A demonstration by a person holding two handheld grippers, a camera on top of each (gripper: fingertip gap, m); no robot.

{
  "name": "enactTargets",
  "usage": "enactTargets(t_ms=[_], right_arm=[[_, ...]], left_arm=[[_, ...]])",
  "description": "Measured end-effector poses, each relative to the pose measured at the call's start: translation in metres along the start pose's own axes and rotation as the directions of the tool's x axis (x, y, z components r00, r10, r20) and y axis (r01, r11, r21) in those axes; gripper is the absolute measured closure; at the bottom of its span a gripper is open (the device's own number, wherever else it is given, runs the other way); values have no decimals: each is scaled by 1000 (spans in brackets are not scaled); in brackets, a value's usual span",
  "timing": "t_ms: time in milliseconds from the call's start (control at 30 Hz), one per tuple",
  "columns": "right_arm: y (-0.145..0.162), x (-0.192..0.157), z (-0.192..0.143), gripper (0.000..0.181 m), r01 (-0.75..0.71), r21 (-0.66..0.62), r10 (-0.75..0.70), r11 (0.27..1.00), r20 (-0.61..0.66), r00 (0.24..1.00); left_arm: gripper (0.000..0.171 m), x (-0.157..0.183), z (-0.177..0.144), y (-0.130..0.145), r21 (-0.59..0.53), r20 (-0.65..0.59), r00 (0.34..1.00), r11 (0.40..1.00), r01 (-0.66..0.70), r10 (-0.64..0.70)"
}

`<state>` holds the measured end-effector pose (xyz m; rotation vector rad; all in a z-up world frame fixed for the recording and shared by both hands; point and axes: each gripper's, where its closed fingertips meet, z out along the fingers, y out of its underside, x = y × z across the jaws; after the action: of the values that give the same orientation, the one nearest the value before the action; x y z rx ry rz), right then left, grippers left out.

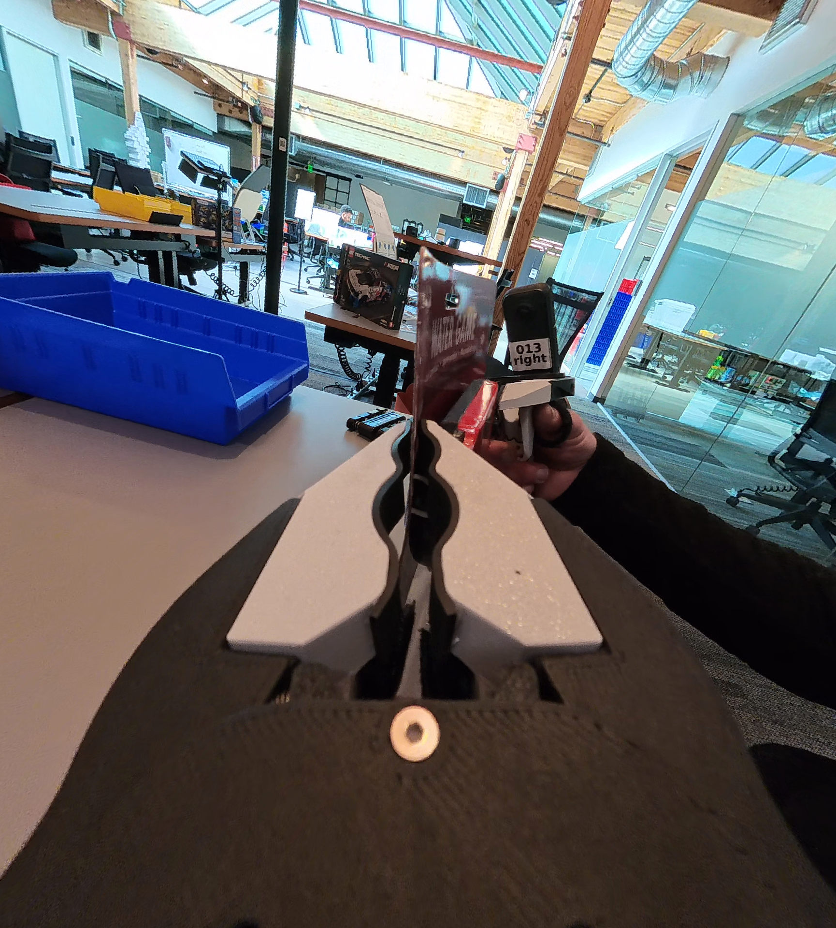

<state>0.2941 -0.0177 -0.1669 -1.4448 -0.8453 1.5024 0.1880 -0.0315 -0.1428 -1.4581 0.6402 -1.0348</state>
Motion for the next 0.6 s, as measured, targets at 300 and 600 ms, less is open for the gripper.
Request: enactTargets(t_ms=[300,600], right_arm=[[-2,0,-1,151,25,-47,-26,999,-18,999],[0,6,0,147,-12,-46,11,999,-27,1000]], left_arm=[[171,-7,1,7,15,0,999,999,45,-45],[171,-7,2,9,11,-8,999,999,53,-53]])
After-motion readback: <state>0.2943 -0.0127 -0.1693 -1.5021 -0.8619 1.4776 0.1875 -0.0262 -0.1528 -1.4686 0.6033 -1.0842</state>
